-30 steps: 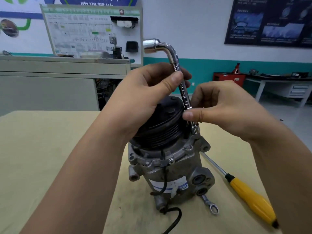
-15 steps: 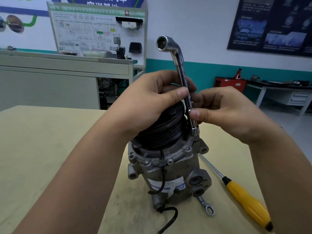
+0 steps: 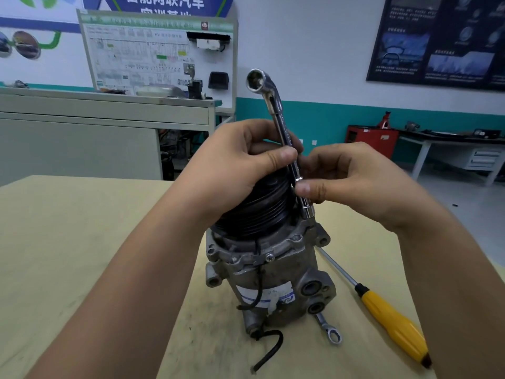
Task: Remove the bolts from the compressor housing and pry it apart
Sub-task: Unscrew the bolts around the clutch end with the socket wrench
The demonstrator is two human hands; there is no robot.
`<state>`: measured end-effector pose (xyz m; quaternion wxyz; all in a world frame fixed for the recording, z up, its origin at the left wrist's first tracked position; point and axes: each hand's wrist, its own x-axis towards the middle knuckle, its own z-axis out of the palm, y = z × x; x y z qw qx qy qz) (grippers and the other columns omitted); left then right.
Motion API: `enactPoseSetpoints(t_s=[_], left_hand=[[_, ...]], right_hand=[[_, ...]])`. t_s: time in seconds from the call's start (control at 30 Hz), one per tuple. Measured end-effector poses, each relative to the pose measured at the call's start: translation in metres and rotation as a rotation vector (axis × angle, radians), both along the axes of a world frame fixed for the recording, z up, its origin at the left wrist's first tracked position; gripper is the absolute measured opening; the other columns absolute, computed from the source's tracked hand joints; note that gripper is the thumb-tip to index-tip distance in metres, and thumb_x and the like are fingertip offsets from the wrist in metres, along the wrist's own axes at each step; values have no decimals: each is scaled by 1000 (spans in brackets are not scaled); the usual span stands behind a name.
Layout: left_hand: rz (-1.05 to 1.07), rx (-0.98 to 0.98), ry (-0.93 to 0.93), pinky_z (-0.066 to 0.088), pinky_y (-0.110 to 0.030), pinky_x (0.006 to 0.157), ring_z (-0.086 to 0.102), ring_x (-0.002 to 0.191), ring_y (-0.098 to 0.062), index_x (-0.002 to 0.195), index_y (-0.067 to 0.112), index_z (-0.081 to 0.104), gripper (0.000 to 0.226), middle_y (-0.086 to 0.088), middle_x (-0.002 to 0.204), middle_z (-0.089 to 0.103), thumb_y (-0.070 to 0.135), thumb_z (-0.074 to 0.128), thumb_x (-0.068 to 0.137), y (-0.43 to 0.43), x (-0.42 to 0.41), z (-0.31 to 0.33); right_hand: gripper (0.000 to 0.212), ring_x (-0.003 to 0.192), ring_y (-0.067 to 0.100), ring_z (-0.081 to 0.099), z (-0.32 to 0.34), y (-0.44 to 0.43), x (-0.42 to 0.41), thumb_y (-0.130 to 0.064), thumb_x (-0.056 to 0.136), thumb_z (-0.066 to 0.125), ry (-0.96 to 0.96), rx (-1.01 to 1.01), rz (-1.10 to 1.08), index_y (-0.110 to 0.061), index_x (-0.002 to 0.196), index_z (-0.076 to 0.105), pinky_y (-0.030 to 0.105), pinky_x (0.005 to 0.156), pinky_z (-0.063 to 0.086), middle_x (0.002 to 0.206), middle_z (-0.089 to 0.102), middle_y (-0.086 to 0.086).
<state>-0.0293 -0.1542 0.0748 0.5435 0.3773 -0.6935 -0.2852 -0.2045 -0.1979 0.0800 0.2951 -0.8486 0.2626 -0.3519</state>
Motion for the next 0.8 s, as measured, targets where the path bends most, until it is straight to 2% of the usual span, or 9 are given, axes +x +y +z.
enactPoseSetpoints(t_s=[0.07,0.17,0.27,0.37,0.47,0.53,0.6,0.7,0.8], left_hand=[[19,6,10,57,-25,78,73,79,-14,80,24,68,18,0,80,76,8,64,88,1,0,0],[46,5,16,56,-20,70,72,71,-11,79,23,68,14,2,75,75,11,67,86,1,0,1],[64,-6,9,57,-22,72,72,71,-12,78,23,68,12,2,76,75,12,68,84,1,1,2],[69,-10,1,57,-27,76,72,74,-13,77,22,68,10,1,77,75,14,70,82,1,1,1],[51,-3,25,58,-33,81,73,77,-17,75,22,69,10,-1,79,75,27,73,69,2,0,0],[43,-3,37,58,-31,79,73,77,-16,74,22,69,18,-1,79,75,34,72,60,2,0,0],[38,-7,54,58,-26,75,73,75,-14,71,25,70,17,1,78,75,34,72,58,1,0,-1],[14,-9,68,56,-22,74,72,76,-12,72,30,73,12,1,79,75,31,77,61,1,1,0],[-72,8,50,55,-21,78,72,84,-12,81,28,75,11,0,87,76,20,71,75,2,3,1]], right_hand=[[51,81,29,66,-1,0,2,-41,51,73,37,-16,-23,-8,88,65,39,75,55,84,69,12],[43,67,16,58,-4,2,8,-28,56,76,31,2,8,0,85,59,32,65,51,71,60,3],[45,66,21,54,-3,1,9,-34,52,75,32,-20,-35,-1,74,54,48,63,48,71,57,16],[47,65,23,56,-2,2,8,-39,50,74,31,-26,-48,-2,72,56,51,63,49,75,61,25],[42,65,23,58,-3,0,6,-38,51,74,30,-19,-36,-4,70,58,47,63,49,68,61,16],[35,65,21,58,-4,-1,5,-35,54,73,24,3,-25,-7,69,60,46,64,50,66,61,8],[31,67,23,59,-4,-1,4,-34,56,73,23,12,-14,-9,68,60,50,68,50,67,61,7],[30,69,33,60,-3,0,3,-34,58,71,13,-3,0,-8,70,62,54,72,50,71,63,15],[45,85,44,62,-1,1,1,-32,61,70,6,7,9,6,84,65,60,80,49,84,66,25]])
